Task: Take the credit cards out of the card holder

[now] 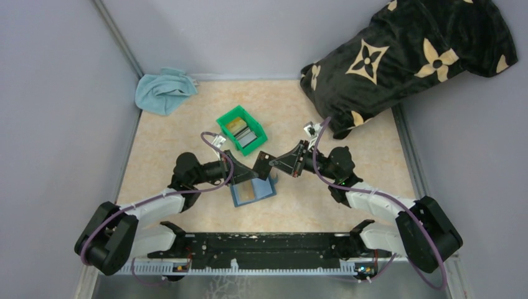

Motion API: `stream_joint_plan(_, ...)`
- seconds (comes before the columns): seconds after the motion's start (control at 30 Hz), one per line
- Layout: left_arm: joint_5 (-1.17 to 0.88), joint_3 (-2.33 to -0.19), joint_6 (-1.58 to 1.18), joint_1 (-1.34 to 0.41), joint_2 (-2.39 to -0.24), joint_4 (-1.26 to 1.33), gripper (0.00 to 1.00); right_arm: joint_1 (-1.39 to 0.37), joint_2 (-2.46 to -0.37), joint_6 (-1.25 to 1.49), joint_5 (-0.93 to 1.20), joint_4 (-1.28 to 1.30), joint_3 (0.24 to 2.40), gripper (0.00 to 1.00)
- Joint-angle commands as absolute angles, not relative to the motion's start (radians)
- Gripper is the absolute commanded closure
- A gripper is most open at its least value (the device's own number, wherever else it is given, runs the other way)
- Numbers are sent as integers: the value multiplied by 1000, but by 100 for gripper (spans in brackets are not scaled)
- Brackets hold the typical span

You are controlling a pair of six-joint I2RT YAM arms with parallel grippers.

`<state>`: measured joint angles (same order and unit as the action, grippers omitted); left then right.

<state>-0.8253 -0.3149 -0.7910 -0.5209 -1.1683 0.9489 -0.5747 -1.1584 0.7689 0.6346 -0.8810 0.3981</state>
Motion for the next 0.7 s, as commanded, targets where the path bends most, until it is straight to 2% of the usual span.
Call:
stream_joint_plan(0.0,-806,-317,-765,-507,-1139,942,100,-557,-1141,733,639,-900,398,100)
stream_joint_plan(0.1,-755,-338,-718,-499,-1130,864,100,-557,-1147,722,634,-891,402,99)
stream_joint_plan(0.2,-622,-410,-605,-496,-1108,637,100,-555,-1135,702,591,-839,407,63)
stream_joint_plan(0.27,-550,-463,-527,-495,-1099,519,100,-551,-1118,678,542,-775,414,51)
stream_joint_plan(0.4,-391,-605,-442,-465,-1131,305,100,-541,-1097,600,437,-612,441,47)
stream_joint_plan(0.6,-444,-796,-495,-332,-1296,147,100,-533,-1130,569,410,-566,438,49)
stream_joint_plan(0.67,-516,-844,-534,-287,-1366,125,100,-532,-1141,566,405,-573,431,49)
